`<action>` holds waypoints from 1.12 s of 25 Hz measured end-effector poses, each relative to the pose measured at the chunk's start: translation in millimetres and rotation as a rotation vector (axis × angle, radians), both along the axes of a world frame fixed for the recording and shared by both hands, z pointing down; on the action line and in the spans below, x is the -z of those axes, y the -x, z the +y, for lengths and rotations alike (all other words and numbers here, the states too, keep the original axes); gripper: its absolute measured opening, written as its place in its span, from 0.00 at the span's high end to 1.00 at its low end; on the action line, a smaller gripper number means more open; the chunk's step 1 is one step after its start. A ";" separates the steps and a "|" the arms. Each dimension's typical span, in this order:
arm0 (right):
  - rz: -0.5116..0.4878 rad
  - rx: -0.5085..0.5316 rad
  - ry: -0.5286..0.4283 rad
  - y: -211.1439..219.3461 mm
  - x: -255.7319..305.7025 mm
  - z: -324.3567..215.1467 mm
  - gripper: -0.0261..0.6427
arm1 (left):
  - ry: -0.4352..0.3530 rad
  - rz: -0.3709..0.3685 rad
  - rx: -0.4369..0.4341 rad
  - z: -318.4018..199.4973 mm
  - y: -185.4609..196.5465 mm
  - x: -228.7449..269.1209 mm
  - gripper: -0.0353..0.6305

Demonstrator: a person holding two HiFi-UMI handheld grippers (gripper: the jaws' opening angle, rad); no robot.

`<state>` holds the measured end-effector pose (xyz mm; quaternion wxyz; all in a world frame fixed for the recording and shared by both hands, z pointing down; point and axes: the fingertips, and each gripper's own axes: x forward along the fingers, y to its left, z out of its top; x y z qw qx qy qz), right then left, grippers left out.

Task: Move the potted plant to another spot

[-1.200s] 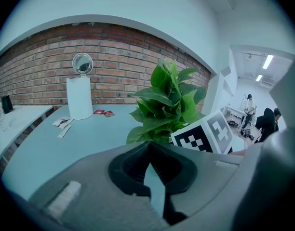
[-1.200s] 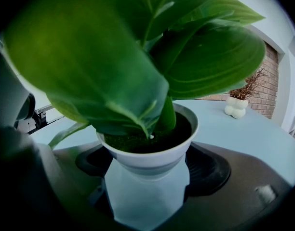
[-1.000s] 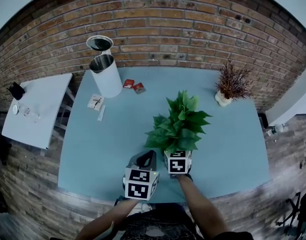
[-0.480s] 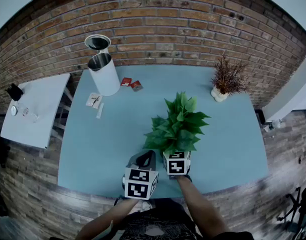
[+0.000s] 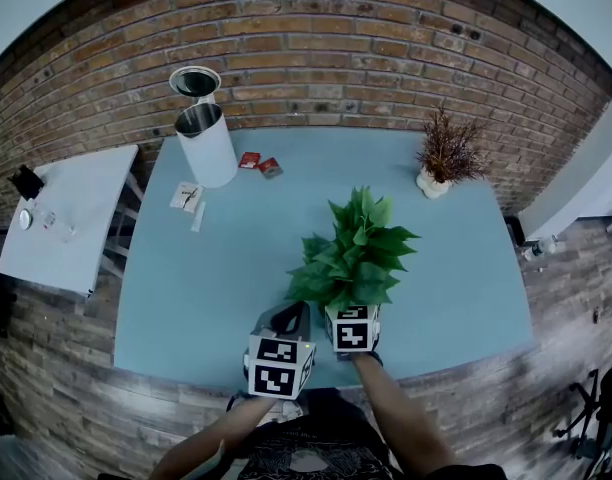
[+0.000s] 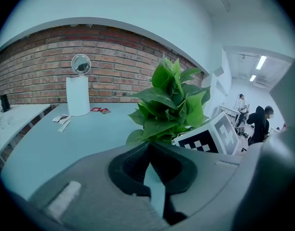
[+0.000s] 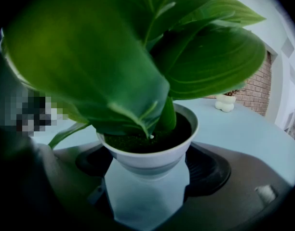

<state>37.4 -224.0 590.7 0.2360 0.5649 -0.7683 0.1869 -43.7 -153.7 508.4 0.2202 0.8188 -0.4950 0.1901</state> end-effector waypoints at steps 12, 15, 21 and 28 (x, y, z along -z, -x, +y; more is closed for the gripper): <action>0.003 -0.021 0.000 -4.5 -1.2 21.1 0.26 | -0.002 0.002 -0.013 19.1 -0.5 0.4 0.95; 0.006 -0.025 0.000 -5.1 -1.1 27.0 0.26 | -0.002 0.004 -0.018 24.4 -0.3 0.2 0.95; 0.007 -0.037 0.000 -7.9 -1.4 38.6 0.26 | -0.007 0.005 -0.025 34.8 -2.0 0.6 0.95; 0.002 -0.040 -0.004 -6.8 -0.8 51.5 0.26 | -0.010 0.005 -0.031 47.1 -0.5 0.2 0.95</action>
